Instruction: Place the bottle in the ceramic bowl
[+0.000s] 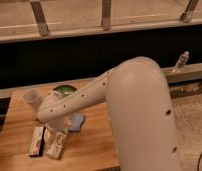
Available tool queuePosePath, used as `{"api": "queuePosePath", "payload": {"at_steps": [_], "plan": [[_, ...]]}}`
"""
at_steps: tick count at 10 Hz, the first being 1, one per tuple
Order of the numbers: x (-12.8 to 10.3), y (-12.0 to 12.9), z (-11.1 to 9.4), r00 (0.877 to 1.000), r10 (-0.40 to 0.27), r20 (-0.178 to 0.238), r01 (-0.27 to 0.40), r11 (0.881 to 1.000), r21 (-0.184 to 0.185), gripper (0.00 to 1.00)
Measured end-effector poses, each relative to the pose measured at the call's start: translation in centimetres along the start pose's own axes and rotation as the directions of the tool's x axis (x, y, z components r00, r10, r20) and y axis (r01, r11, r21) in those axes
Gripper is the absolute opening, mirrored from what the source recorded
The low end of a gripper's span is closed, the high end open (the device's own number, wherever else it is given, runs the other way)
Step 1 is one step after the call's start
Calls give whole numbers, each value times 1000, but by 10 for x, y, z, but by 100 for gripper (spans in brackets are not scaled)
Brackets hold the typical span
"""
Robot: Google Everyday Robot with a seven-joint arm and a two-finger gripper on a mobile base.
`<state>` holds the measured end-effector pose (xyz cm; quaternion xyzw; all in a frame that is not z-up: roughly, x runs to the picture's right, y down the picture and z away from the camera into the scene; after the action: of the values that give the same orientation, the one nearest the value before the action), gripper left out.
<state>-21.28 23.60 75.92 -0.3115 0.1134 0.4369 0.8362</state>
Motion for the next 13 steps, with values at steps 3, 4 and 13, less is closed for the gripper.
{"api": "queuePosePath", "payload": {"at_steps": [3,4,13], "plan": [[3,-13,18,998,54,-30,-52,997,52,80],[5,-15,25,997,64,-46,-62,997,48,75],[7,-18,1,998,66,2,-66,997,33,0]]}}
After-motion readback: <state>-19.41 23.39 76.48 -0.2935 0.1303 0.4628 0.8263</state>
